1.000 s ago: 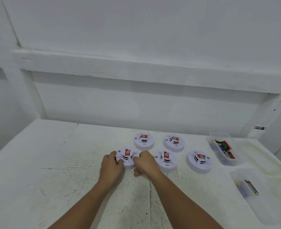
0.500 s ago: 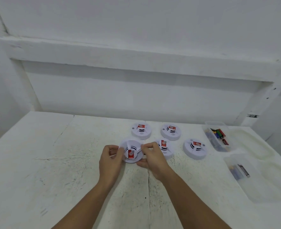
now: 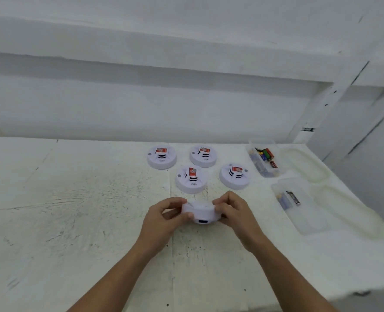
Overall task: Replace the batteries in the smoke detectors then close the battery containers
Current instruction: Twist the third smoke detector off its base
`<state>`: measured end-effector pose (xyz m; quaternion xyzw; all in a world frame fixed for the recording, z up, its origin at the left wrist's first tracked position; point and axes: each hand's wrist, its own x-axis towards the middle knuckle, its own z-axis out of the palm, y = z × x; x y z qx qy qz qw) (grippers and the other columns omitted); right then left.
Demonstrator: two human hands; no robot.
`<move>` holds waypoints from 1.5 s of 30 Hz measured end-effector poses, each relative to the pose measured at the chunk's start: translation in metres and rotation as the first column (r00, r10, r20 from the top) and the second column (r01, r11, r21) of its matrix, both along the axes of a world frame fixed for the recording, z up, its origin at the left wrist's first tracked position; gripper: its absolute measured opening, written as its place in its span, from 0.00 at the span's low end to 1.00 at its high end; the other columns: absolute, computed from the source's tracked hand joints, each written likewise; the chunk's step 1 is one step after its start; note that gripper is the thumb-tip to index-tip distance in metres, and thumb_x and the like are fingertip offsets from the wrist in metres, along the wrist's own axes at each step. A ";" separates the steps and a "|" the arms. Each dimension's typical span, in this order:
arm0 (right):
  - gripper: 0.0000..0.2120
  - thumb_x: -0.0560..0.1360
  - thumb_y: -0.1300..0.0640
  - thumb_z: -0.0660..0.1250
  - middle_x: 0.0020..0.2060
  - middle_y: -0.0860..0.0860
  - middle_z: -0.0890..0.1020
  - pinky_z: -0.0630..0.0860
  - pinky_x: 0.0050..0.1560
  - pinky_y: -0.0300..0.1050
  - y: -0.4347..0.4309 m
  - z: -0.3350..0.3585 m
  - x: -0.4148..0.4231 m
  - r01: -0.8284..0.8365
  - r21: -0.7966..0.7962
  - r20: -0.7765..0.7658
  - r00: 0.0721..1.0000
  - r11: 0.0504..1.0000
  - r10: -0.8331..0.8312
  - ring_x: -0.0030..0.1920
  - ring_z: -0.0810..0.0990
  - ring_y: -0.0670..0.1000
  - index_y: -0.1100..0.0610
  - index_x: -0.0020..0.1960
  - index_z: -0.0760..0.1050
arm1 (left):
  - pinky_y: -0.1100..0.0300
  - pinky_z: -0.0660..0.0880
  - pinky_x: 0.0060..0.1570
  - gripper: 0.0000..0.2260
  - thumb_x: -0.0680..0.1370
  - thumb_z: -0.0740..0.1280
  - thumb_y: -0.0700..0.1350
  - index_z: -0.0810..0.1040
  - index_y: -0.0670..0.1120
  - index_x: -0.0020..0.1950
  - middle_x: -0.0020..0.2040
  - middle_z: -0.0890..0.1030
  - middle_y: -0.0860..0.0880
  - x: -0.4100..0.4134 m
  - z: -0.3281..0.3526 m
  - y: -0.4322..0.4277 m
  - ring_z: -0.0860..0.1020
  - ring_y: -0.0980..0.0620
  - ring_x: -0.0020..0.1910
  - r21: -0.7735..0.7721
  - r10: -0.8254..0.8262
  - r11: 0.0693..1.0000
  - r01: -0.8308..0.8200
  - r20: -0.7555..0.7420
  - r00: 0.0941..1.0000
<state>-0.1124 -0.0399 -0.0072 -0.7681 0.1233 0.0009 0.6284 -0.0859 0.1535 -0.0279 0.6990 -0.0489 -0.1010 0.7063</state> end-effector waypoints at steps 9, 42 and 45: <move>0.12 0.70 0.63 0.69 0.54 0.43 0.76 0.78 0.54 0.41 -0.039 -0.004 -0.023 -0.130 -0.350 0.061 0.985 0.928 0.161 0.58 0.75 0.43 0.49 0.49 0.81 | 0.74 0.72 0.52 0.24 0.64 0.79 0.39 0.80 0.52 0.57 0.53 0.82 0.60 0.005 -0.006 -0.024 0.78 0.66 0.54 0.293 -0.229 0.934 0.205 0.050 0.972; 0.17 0.81 0.57 0.57 0.76 0.47 0.58 0.57 0.68 0.35 -0.052 0.003 -0.024 -0.511 -0.766 -0.167 0.744 0.390 0.647 0.76 0.52 0.44 0.57 0.70 0.66 | 0.57 0.51 0.71 0.45 0.46 0.77 0.68 0.63 0.71 0.61 0.57 0.74 0.70 -0.007 -0.019 -0.053 0.66 0.57 0.65 0.610 -0.343 0.764 0.210 0.109 0.933; 0.16 0.81 0.57 0.57 0.76 0.47 0.58 0.59 0.68 0.38 -0.053 0.000 -0.024 -0.502 -0.769 -0.146 0.741 0.396 0.656 0.76 0.52 0.44 0.56 0.69 0.67 | 0.62 0.51 0.68 0.45 0.46 0.78 0.67 0.64 0.71 0.61 0.57 0.73 0.71 -0.007 -0.018 -0.052 0.64 0.54 0.66 0.610 -0.327 0.766 0.202 0.100 0.940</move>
